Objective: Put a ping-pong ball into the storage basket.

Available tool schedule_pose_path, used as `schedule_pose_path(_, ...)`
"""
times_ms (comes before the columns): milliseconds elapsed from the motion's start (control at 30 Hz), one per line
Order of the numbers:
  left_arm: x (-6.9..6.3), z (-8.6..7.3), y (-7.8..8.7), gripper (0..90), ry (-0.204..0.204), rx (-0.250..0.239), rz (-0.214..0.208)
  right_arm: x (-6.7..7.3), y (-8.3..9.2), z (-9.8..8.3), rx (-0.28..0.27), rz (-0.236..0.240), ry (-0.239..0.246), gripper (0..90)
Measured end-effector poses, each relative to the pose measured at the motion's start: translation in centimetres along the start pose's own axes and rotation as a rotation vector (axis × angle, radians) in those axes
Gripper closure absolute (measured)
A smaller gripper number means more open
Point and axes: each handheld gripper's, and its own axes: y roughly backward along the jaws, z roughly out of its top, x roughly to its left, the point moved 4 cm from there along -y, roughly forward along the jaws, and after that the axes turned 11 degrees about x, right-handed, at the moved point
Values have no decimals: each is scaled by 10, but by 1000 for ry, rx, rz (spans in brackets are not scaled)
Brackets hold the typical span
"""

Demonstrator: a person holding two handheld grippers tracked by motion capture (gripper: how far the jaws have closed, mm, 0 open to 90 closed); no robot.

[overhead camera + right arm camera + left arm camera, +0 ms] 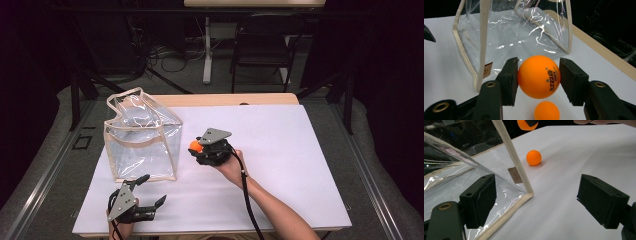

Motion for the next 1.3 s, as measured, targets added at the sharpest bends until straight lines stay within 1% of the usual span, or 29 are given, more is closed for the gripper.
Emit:
schedule_pose_path(1000, 0, 0, 0, 157, 1, 0, -1, -6, 13, 23, -21, -21, 34, 508)
schedule_pose_path(1300, 0, 0, 0, 157, 2, -1, -1, -6, 15, 29, -17, -22, 44, 508)
